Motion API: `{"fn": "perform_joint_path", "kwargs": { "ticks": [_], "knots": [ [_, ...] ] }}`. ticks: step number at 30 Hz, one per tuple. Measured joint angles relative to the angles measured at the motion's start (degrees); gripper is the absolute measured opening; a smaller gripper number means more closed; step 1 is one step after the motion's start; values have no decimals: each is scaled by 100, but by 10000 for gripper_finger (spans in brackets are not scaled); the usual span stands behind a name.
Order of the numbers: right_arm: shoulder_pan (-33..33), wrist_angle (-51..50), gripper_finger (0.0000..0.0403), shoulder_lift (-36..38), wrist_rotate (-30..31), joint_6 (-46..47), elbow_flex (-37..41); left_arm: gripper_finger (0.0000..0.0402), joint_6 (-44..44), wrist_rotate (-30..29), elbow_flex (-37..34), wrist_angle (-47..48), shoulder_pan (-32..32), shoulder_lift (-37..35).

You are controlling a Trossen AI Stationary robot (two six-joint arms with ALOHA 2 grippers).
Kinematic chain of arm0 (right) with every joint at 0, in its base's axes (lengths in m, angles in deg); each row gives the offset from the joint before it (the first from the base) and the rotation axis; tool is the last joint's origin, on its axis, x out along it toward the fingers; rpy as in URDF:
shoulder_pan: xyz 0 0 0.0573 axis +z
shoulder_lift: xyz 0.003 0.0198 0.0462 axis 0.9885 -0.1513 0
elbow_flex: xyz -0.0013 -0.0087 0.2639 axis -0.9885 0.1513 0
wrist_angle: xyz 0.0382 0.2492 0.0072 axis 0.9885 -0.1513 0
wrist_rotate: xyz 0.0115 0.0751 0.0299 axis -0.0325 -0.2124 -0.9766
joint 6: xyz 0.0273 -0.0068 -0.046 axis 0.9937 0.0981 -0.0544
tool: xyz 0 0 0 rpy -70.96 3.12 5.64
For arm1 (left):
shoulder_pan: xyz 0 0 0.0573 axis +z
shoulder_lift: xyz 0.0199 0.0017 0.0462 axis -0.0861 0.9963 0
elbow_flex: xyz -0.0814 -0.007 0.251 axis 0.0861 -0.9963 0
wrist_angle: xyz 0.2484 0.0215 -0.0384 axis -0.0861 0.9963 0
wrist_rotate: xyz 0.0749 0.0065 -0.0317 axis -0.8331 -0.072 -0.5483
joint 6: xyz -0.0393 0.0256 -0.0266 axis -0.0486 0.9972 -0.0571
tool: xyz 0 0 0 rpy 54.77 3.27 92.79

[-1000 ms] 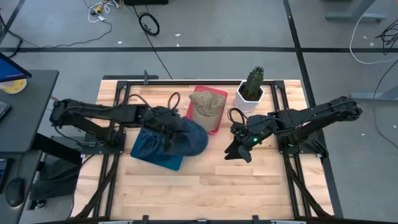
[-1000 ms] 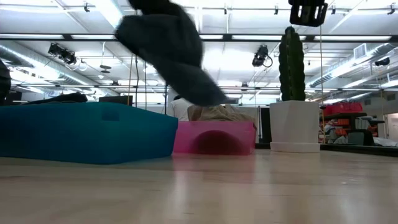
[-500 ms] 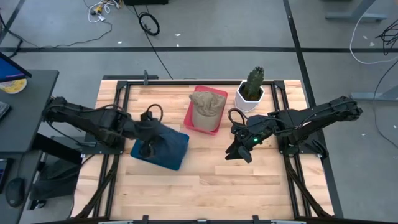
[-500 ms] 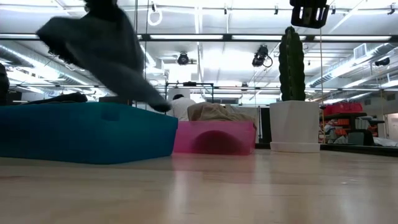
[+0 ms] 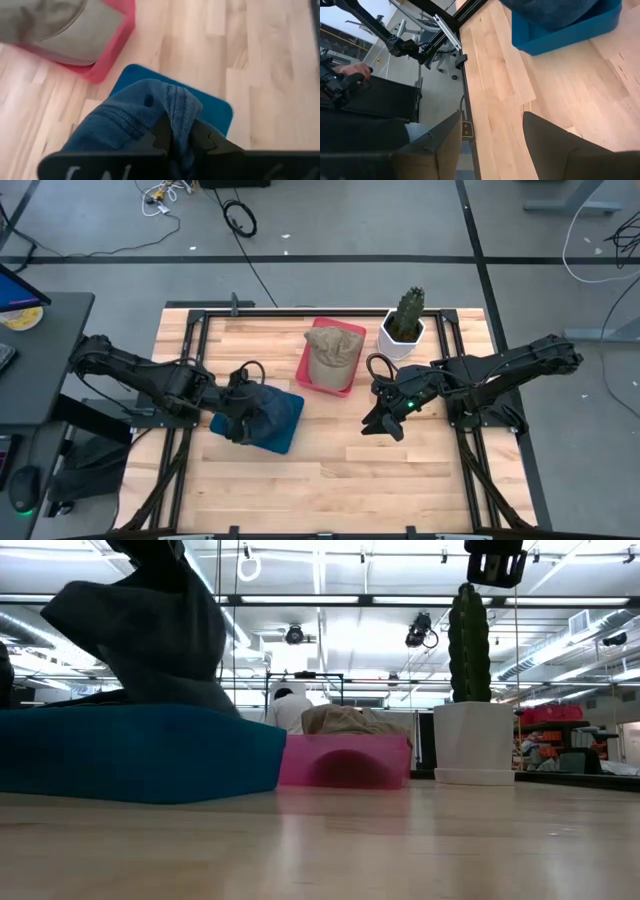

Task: Pick & Place hat
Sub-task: Put the blue cap into the blue bin

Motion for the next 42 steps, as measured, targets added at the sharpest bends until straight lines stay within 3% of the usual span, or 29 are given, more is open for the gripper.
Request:
{"fn": "perform_joint_path", "kwargs": {
  "ticks": [8, 19, 33, 42],
  "knots": [
    [0, 2, 210, 0, 6, 17, 0, 24, 13, 123, -22, 0, -202, 0],
    [-2, 4, 210, 0, 120, -24, 0, 26, 722, 68, -24, 56, -11, 17],
    [-2, 7, 210, -1, 109, -15, 0, 26, 1210, 86, -28, 72, 184, 938],
    [-2, 7, 210, -2, 101, -22, 0, 27, 876, -65, -28, 663, 219, 1331]
  ]
}}
